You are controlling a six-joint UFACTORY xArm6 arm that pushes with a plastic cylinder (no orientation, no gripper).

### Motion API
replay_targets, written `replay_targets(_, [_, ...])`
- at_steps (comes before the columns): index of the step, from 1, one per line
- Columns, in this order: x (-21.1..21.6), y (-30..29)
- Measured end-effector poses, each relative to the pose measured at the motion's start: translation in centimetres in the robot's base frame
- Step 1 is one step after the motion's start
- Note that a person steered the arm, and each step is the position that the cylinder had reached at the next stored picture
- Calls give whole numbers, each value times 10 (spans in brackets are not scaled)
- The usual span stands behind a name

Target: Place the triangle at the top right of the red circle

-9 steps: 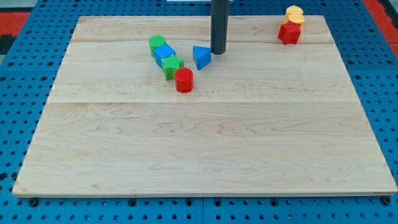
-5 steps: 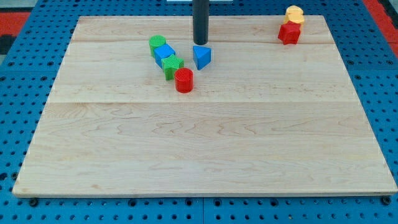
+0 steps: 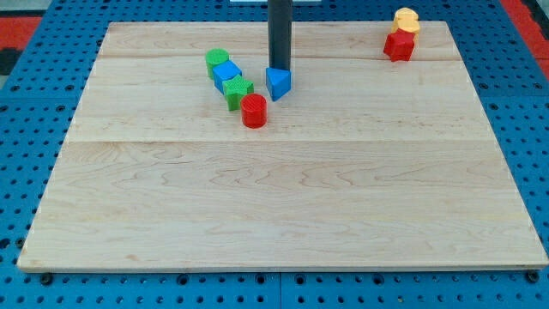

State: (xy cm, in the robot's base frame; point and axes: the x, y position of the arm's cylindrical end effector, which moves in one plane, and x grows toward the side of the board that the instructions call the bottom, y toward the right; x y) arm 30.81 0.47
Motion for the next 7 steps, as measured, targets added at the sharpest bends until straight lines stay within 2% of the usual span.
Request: replay_targets(7, [26, 0])
